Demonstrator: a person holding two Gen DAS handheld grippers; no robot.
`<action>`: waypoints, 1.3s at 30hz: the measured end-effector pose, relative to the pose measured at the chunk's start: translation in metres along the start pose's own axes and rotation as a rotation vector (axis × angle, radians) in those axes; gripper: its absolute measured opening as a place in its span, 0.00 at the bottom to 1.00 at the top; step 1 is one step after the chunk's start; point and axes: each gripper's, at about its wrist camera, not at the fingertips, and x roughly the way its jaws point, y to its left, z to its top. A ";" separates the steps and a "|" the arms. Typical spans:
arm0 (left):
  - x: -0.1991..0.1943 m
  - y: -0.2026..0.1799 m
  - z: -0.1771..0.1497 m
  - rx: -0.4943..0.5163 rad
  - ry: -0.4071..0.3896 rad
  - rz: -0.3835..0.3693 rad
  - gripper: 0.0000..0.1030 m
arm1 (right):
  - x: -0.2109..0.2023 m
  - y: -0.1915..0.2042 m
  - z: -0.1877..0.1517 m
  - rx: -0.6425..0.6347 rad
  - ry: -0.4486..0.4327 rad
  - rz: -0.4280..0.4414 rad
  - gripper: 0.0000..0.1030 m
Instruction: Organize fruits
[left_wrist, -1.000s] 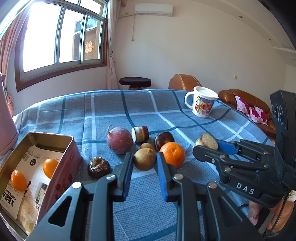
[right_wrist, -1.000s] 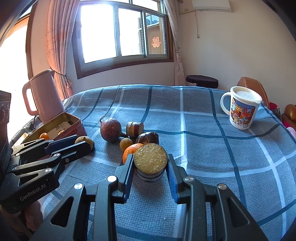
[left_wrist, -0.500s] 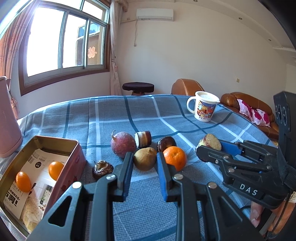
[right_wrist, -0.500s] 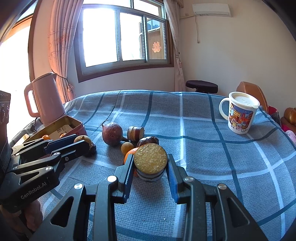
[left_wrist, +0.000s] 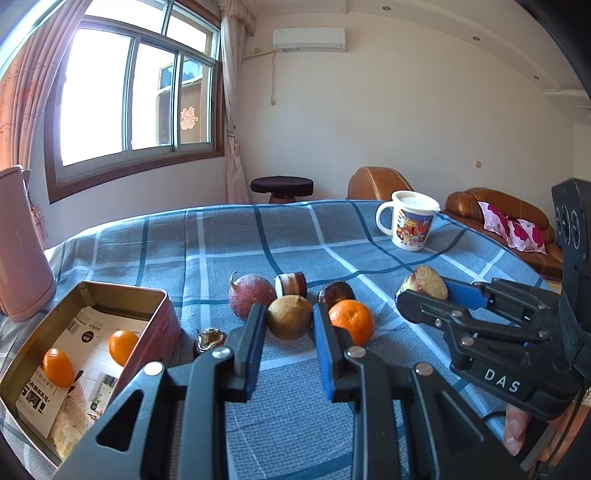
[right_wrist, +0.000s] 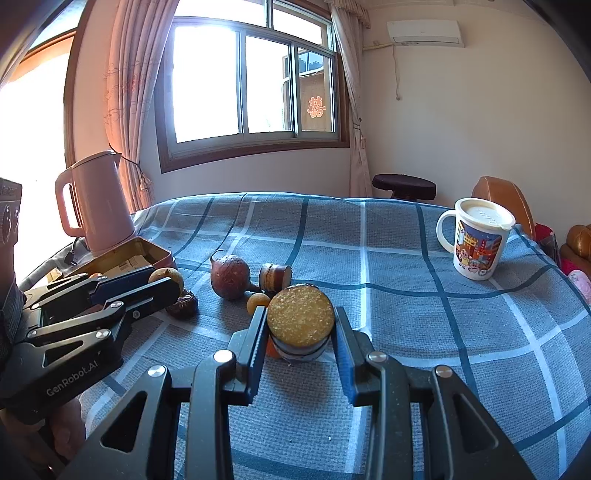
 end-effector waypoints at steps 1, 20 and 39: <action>0.000 0.000 0.000 0.001 -0.002 0.002 0.26 | -0.001 0.000 0.000 -0.002 -0.003 -0.002 0.35; -0.016 -0.004 -0.002 0.035 -0.057 0.066 0.26 | -0.014 0.012 0.000 -0.051 -0.091 -0.013 0.35; -0.024 0.034 -0.002 -0.022 -0.033 0.113 0.27 | 0.003 0.056 0.010 -0.108 -0.065 0.069 0.35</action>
